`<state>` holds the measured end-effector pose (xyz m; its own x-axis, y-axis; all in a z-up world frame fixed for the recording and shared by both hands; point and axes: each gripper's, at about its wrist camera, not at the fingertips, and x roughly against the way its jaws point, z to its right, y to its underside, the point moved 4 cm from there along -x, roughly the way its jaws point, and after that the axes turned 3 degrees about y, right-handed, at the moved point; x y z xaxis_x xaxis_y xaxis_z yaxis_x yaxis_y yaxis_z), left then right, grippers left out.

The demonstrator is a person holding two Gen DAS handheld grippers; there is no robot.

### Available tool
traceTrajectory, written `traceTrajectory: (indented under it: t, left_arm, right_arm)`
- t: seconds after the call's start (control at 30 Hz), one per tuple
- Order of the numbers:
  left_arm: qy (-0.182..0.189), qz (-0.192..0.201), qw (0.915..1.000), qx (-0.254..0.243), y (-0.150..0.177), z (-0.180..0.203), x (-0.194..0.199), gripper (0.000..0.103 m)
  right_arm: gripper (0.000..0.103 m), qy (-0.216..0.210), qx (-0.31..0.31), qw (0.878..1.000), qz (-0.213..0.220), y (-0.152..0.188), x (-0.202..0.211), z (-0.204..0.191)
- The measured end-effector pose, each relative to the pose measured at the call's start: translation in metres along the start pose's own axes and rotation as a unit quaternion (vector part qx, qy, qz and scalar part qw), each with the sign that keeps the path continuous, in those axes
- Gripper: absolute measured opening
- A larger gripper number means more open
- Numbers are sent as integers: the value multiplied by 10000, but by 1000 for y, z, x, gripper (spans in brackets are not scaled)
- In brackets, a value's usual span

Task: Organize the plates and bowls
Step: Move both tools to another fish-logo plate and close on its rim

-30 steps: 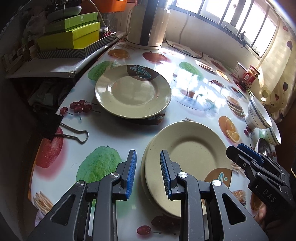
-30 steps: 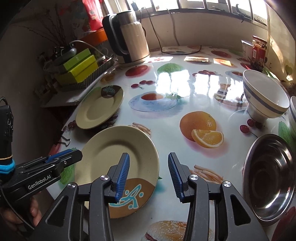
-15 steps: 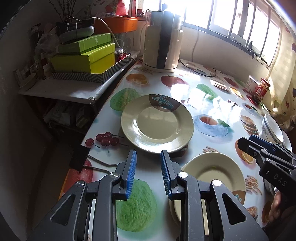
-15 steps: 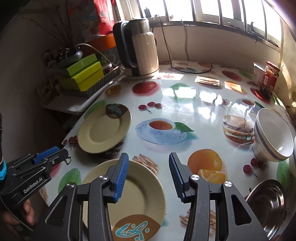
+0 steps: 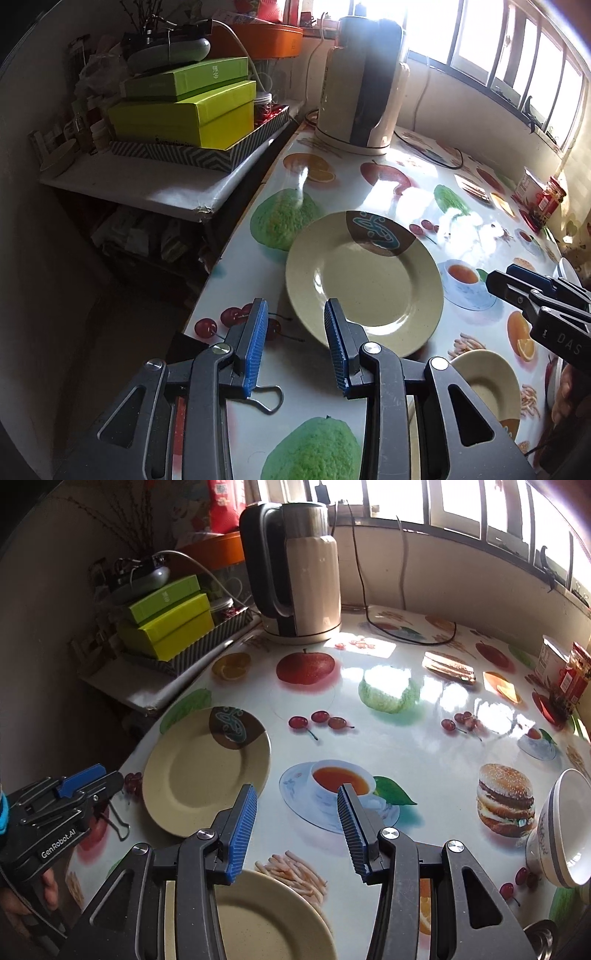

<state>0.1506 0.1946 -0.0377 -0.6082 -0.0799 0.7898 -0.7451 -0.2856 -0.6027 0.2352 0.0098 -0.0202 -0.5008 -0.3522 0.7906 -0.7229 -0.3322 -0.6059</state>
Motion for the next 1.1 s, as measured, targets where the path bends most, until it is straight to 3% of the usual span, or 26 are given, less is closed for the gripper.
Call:
traceTrajectory:
  t: [0.07, 0.13, 0.23, 0.33, 0.9, 1.1]
  left_arm:
    - [16, -23, 10000, -30, -3, -3, -6, 33]
    - [334, -159, 9992, 140, -6, -7, -14, 33]
    - [180, -89, 9997, 113, -11, -10, -19, 33]
    - [406, -162, 9988, 242, -15, -12, -27, 33]
    - [606, -566, 9955, 470, -13, -13, -62, 33]
    - [669, -574, 9950, 470, -11, -10, -63, 30]
  right_arm:
    - [46, -39, 21, 10000, -53, -4, -8, -2]
    - [46, -94, -7, 9999, -142, -7, -17, -2]
    - [46, -157, -4, 9995, -260, -11, -30, -5]
    - [46, -187, 30, 9991, -366, -13, -42, -8]
    - [45, -454, -116, 9968, -653, -14, -75, -12]
    - [34, -619, -121, 9955, -712, -13, -79, -16]
